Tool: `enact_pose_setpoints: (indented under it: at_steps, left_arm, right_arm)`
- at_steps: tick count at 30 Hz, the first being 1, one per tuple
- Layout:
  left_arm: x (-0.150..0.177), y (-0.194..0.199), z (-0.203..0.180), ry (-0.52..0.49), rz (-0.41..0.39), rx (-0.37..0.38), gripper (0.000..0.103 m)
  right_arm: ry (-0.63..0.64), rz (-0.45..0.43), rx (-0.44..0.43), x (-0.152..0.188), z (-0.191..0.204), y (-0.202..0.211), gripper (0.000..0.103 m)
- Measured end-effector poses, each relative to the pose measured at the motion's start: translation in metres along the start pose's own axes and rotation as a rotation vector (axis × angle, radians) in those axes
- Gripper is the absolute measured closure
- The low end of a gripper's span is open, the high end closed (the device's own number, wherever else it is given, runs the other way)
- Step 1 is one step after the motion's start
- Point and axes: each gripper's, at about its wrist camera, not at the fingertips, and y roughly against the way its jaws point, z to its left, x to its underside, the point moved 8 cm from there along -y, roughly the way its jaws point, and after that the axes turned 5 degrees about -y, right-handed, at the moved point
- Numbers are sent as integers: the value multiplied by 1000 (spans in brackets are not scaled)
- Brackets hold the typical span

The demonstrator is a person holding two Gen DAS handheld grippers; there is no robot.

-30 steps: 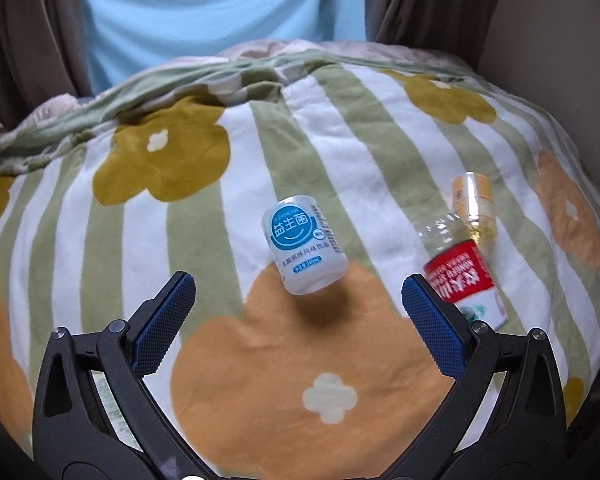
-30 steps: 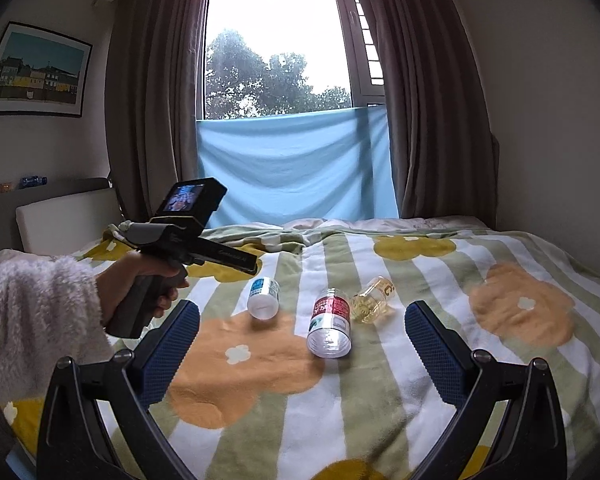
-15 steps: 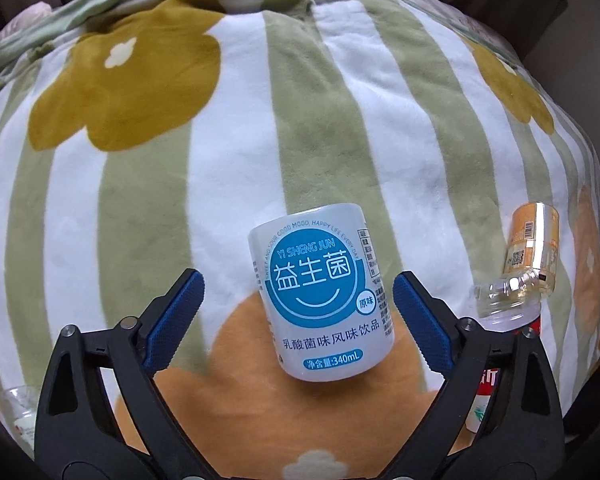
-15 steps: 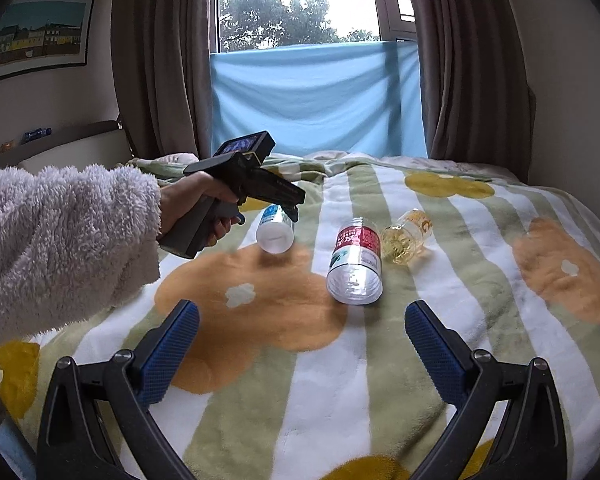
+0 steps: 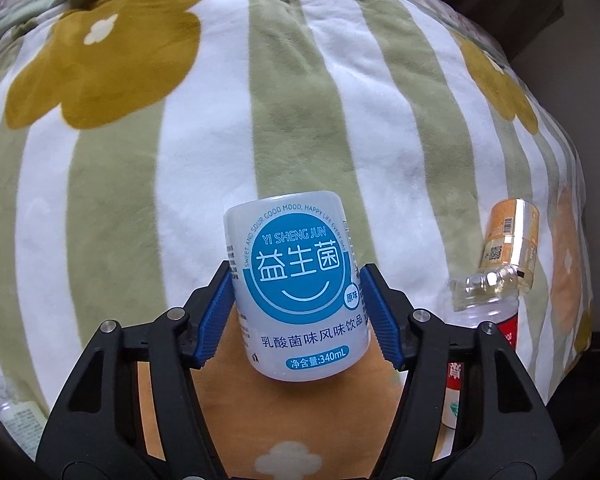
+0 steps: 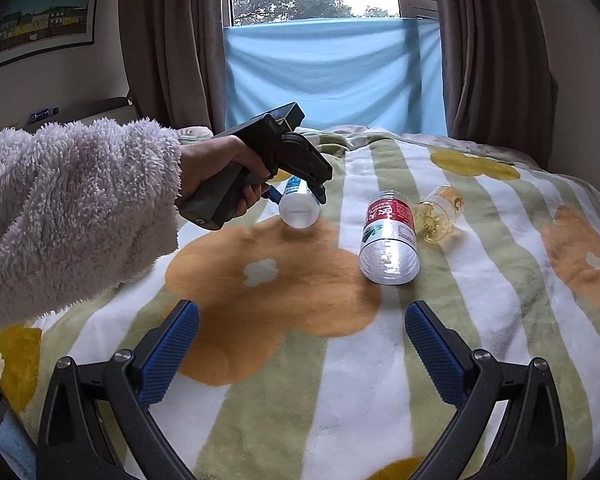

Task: Flip cup upside down
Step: 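Lift the white cup with the left gripper and set it down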

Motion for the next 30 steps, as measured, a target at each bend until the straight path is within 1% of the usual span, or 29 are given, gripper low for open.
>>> enact_pose_setpoints:
  at_steps: [3,6,8,10,13,15,18,22,26,30]
  left_arm:
    - [9,17,-2,-29,-11,0,44]
    - [24,42,-6,-54,-15,30,44]
    - [41,64,-11,-97,-19,47,44]
    - [62,83,-16,-149,-21,56,44]
    - [108,107,-24,-212,10,89,44]
    - [138,115,-27,-248,38,99,44]
    - [186,115,-31,-292,107,113,44]
    - [230,102,-39,-358,172,84,44]
    - [254,87,-44,-365,205,85,44]
    - [262,75,-42,-357,207,78,43]
  right_arm:
    - [-10,-10,3,-4,-1,4,0]
    - [-11,-24,10,-9,1,13,0]
    - [-8,-37,16,-12,5,23,0]
    - [-12,-51,14,-15,9,34,0]
    - [-20,-64,14,-15,15,48,0]
    - [-23,-69,17,-14,18,58,0]
    - [-36,-71,21,-10,21,71,0]
    - [-64,-69,31,-3,22,84,0]
    - [-66,-67,44,0,23,93,0]
    - [-70,-64,53,1,23,101,0]
